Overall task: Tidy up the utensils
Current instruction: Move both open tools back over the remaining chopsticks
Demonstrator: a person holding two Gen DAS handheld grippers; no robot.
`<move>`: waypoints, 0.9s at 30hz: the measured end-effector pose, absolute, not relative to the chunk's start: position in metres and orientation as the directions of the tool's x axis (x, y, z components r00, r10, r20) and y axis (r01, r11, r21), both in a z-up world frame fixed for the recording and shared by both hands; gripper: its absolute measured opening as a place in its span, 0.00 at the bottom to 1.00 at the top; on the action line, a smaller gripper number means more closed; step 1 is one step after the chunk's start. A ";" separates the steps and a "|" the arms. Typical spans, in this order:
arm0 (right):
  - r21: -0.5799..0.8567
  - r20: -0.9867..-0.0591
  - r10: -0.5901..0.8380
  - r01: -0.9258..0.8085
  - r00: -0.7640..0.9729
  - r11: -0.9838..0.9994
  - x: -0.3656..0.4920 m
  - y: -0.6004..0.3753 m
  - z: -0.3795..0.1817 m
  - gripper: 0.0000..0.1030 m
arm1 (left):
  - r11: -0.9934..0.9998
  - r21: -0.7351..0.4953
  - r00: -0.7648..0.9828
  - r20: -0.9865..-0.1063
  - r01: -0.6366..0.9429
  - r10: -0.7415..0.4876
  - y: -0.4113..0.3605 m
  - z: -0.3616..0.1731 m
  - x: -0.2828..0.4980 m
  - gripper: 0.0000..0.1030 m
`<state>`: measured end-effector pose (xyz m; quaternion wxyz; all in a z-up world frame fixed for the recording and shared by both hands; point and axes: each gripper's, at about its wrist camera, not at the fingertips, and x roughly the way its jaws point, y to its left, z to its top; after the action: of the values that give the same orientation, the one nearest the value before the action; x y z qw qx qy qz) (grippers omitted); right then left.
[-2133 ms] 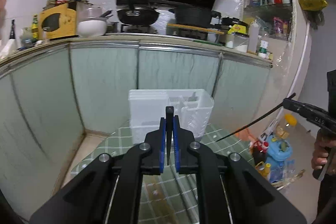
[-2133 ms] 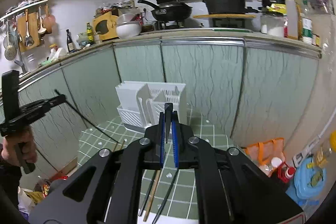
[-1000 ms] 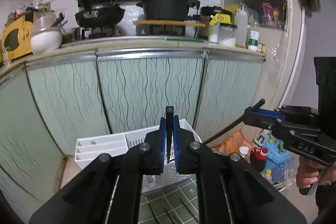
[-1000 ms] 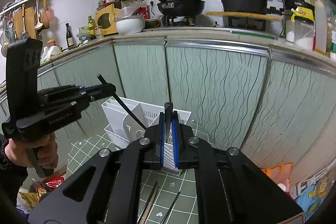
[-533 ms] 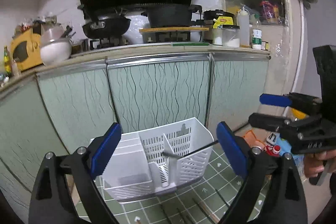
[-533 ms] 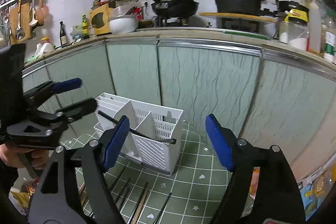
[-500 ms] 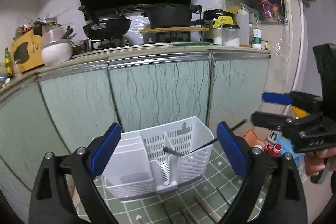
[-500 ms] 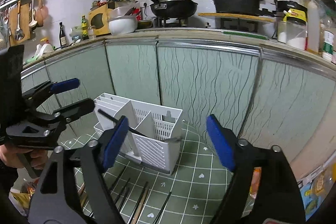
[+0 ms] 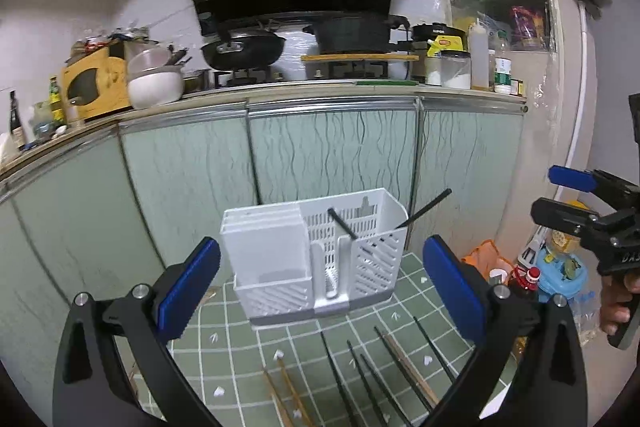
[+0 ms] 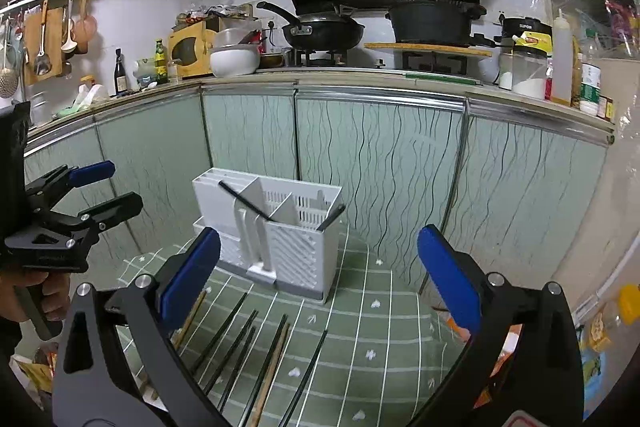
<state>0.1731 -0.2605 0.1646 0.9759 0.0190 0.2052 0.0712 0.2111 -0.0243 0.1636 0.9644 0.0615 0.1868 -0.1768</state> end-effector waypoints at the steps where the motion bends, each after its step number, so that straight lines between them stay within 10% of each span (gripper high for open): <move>1: 0.069 -0.401 0.146 -0.129 0.904 0.989 0.168 -0.259 0.164 0.92 | 0.932 0.053 0.869 -0.386 0.357 -0.311 -0.022 0.162 0.207 0.96; 27: 0.005 -0.462 0.089 -0.097 0.882 0.995 0.072 -0.221 0.094 0.92 | 0.978 0.058 0.905 -0.395 0.198 -0.160 0.036 0.097 0.109 0.96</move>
<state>0.0716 -0.2214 0.0943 0.9701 -0.0093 0.2379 0.0479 0.1092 0.0365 0.0972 0.9747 0.0485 0.1980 -0.0918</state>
